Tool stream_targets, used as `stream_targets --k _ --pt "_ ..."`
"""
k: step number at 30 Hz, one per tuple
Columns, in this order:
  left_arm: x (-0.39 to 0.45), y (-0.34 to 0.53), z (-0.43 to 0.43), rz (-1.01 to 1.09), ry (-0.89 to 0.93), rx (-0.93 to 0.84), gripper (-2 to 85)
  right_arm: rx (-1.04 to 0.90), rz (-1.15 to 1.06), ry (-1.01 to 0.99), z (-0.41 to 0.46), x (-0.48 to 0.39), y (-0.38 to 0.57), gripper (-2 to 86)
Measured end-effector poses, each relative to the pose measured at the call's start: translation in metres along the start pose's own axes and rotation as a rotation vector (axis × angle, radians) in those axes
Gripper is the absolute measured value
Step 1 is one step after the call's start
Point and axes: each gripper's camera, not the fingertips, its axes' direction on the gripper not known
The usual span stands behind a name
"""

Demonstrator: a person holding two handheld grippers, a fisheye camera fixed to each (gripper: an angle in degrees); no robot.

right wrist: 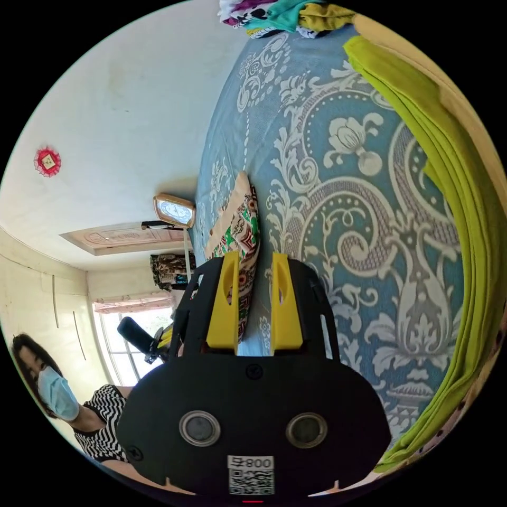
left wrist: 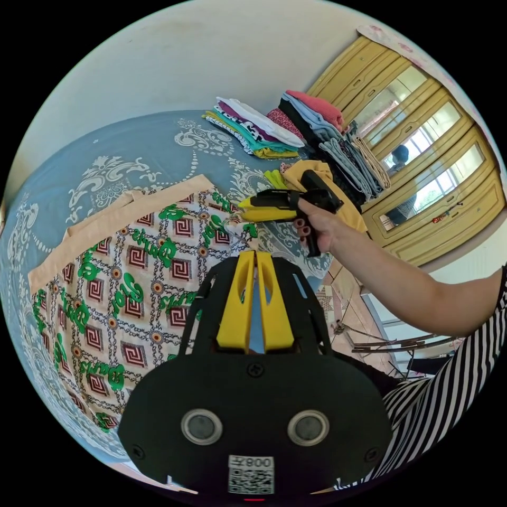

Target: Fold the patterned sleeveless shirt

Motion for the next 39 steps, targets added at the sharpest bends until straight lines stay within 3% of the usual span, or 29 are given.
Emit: stream_targets --k 21,31,39 --pt "0.012 0.030 -0.073 0.035 0.095 0.005 0.4 -0.099 -0.100 0.146 0.148 -0.072 -0.077 1.9" --pt "-0.019 0.075 -0.192 -0.085 0.117 0.137 0.5 -0.083 -0.254 0.104 0.215 -0.148 -0.068 0.8" --pt "-0.075 0.148 -0.319 -0.270 0.079 0.273 0.6 -0.158 -0.433 0.102 0.330 -0.239 -0.056 0.7"
